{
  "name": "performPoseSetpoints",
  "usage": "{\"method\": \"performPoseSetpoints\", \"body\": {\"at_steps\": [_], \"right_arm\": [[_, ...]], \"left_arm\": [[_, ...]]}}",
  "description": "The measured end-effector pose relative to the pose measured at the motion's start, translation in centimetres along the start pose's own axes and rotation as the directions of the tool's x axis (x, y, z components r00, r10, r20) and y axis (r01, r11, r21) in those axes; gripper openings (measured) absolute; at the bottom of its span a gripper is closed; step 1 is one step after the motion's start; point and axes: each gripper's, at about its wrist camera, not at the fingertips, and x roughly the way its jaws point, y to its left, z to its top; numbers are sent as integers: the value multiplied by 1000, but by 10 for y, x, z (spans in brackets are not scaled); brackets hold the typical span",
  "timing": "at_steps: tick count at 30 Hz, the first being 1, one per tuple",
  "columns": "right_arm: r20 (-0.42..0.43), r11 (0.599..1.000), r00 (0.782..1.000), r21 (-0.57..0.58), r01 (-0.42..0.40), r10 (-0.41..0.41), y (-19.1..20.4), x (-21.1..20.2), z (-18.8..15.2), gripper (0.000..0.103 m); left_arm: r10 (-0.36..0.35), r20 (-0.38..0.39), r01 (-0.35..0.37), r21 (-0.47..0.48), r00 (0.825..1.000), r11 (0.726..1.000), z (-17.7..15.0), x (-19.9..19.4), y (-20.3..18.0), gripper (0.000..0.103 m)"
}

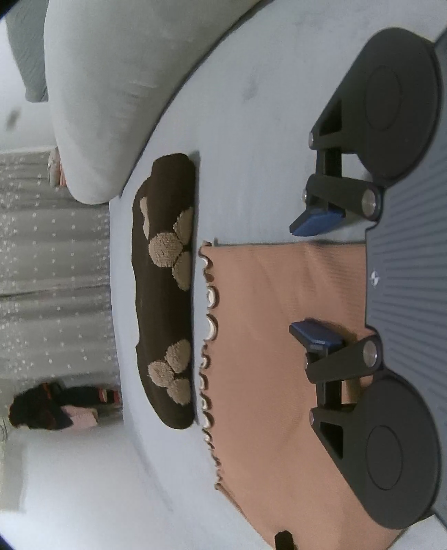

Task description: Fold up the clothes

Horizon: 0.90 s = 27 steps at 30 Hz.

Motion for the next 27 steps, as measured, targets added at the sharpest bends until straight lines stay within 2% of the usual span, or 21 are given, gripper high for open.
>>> {"method": "performPoseSetpoints", "body": {"at_steps": [4, 8, 13, 20, 24, 27], "right_arm": [[11, 999, 1000, -39, -21, 22, 19, -2, 8, 57], [-3, 993, 998, -93, -66, 66, 51, 5, 16, 57], [-45, 987, 996, -136, -86, 80, 76, 25, 18, 57], [-63, 988, 993, -113, -108, 101, 54, 32, 18, 55], [-60, 990, 997, -131, -60, 53, 41, 31, 20, 56], [-73, 997, 997, -72, -25, 20, 18, 30, 22, 58]], "left_arm": [[-59, 13, 59, 15, 998, 998, 7, -1, -23, 80], [-102, -8, 103, 47, 995, 994, 10, 12, -47, 80], [-80, -34, 84, 104, 996, 991, 7, 29, -58, 80], [-93, -53, 96, 55, 994, 994, 7, 34, -24, 82], [-77, -69, 76, -6, 995, 997, 8, 34, -7, 83], [-77, -90, 70, -78, 993, 994, 9, 34, 8, 83]]}}
